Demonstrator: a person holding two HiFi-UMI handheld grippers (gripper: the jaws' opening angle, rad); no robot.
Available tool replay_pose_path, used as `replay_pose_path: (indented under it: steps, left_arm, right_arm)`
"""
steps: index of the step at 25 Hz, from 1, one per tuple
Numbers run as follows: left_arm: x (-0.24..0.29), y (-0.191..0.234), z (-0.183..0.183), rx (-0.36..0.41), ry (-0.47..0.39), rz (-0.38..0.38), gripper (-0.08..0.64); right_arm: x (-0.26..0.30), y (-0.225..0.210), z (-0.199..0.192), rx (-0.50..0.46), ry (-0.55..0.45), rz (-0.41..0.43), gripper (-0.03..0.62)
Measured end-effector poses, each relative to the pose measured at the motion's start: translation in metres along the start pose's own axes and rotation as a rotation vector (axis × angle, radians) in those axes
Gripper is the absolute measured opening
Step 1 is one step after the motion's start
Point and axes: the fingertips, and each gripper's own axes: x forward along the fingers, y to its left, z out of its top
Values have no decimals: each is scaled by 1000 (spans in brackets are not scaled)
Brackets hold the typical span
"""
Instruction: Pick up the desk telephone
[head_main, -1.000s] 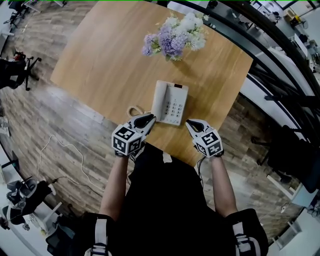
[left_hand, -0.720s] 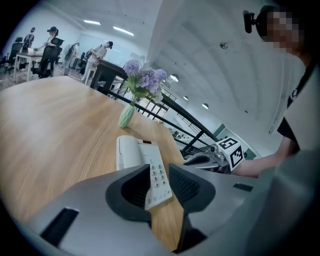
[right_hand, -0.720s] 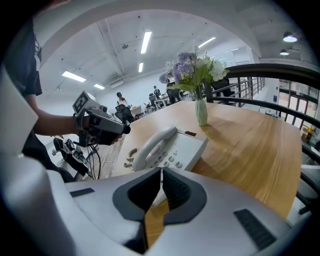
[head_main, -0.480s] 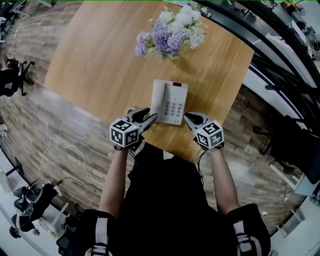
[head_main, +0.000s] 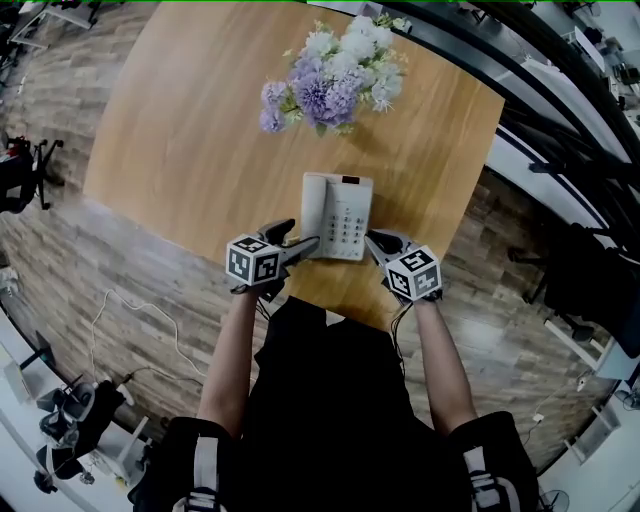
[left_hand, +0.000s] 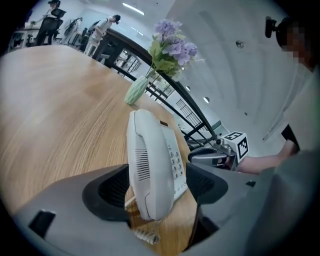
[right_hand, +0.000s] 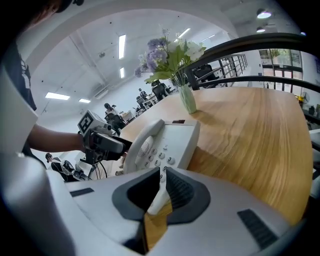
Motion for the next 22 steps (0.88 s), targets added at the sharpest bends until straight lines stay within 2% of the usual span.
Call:
replay_pose_path:
  steps: [4, 7, 10, 22]
  left_arm:
    - [14, 7, 0, -7, 27, -16, 369]
    - [20, 8, 3, -28, 31, -43, 383]
    - [26, 11, 4, -31, 46, -60, 388]
    - [43, 10, 1, -19, 108, -92, 390]
  right_arm:
    - [4, -6, 3, 21, -20, -20, 37]
    - [7, -8, 4, 42, -22, -21, 147]
    - [12, -12, 3, 59, -16, -22, 189]
    - [31, -13, -9, 100, 12, -26, 206]
